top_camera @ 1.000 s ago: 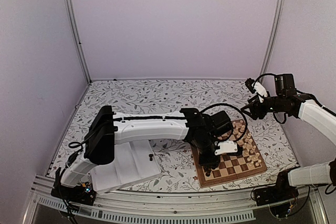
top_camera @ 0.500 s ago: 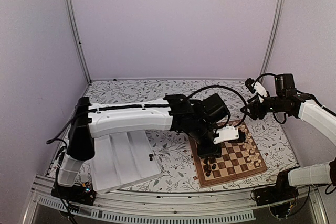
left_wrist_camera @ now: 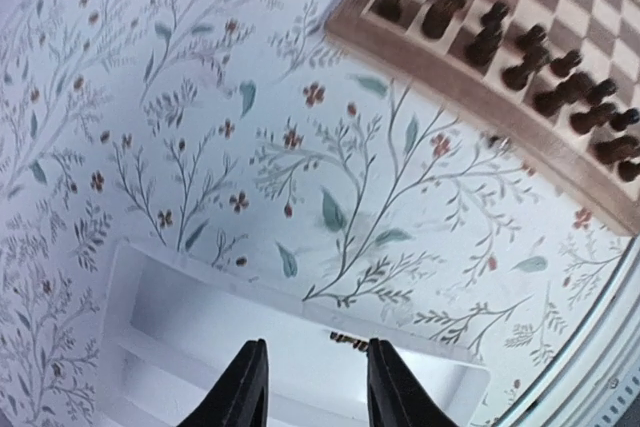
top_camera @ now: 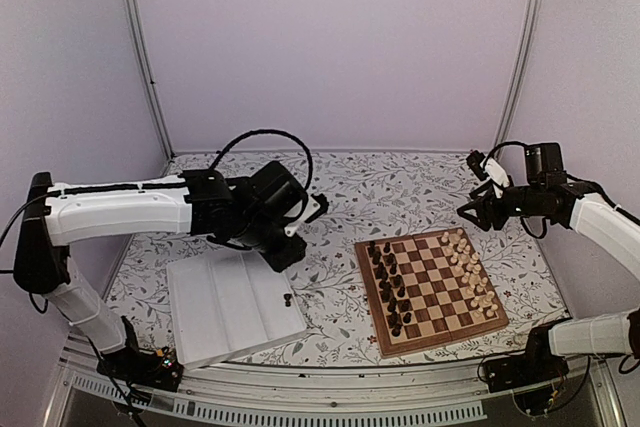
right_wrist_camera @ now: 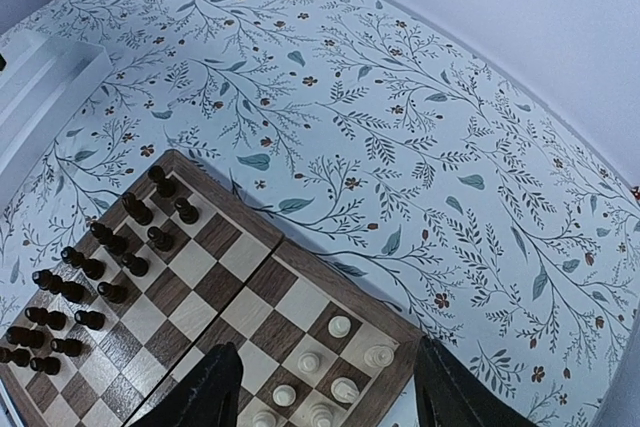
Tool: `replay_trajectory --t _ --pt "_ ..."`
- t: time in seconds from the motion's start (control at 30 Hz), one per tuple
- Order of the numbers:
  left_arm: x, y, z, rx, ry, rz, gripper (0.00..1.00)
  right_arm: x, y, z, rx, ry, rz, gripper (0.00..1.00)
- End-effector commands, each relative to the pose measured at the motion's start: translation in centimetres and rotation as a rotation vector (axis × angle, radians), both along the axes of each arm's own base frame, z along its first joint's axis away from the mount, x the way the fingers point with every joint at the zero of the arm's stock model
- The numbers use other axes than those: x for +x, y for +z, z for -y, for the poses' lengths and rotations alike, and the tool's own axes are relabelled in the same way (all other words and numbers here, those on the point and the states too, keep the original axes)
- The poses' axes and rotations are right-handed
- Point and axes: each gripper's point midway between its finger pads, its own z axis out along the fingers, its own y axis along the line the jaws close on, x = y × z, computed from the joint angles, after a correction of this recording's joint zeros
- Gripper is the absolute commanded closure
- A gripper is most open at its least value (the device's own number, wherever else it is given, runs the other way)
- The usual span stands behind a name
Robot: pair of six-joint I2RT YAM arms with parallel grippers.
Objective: Set up the chess pieces on the board
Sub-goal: Pick up the chess piece from the storage box.
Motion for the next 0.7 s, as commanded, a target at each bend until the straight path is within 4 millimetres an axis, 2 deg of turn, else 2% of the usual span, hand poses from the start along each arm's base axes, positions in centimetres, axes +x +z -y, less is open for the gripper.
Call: replay_trajectory --t 0.0,0.23,0.43,0.67 --pt "-0.2 -2.7 -2.8 -0.035 0.125 -0.123 0.64 -0.4 -0.1 -0.7 0.019 0.049 -0.003 0.39" --pt "-0.9 -7.2 -3.7 0.009 0.053 -0.234 0.66 -0.7 -0.2 -0.8 0.022 0.061 -0.01 0.4" --pt "-0.9 -9.1 -3.8 0.001 0.018 -0.262 0.63 -0.8 -0.2 -0.9 0.023 0.066 -0.006 0.4" --pt "-0.3 -10.9 -4.3 0.019 0.081 -0.308 0.62 -1.0 -0.4 -0.9 0.022 0.067 -0.015 0.4"
